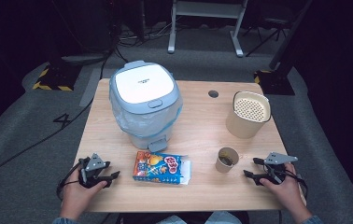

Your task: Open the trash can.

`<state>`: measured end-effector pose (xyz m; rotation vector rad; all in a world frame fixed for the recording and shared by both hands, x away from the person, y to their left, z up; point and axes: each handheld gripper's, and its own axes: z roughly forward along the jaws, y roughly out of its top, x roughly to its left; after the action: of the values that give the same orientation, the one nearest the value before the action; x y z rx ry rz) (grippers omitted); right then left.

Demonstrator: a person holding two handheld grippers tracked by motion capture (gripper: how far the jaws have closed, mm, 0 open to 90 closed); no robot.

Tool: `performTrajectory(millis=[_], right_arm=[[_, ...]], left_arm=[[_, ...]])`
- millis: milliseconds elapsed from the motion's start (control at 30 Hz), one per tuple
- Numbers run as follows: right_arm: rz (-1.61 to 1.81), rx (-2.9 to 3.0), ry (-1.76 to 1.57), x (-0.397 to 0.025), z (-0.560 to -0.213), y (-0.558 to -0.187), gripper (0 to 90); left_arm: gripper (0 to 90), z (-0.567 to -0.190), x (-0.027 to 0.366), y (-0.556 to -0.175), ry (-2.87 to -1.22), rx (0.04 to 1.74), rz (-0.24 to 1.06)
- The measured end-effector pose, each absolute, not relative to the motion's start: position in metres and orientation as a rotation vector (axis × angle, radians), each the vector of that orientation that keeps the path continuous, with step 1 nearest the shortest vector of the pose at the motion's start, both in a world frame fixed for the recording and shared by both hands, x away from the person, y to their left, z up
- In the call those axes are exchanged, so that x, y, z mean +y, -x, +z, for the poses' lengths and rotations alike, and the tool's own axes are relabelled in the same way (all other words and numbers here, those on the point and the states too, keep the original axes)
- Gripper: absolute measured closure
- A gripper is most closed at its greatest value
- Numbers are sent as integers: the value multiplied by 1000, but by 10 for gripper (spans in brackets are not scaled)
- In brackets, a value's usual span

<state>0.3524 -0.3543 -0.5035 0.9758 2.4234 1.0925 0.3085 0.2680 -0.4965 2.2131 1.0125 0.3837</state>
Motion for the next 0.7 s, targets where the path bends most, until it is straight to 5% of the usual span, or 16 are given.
performTrajectory(millis=[67, 367, 700], right_arm=[[1097, 2422, -973, -355, -504, -353, 291], [1096, 2418, -975, -356, -503, -353, 305], [1096, 2417, -975, -356, -503, -353, 306]], left_arm=[[586, -493, 267, -308, -2217, 1006, 360], [666, -460, 262, -306, -2204, 813, 253], [672, -417, 257, -301, -2096, 748, 204]])
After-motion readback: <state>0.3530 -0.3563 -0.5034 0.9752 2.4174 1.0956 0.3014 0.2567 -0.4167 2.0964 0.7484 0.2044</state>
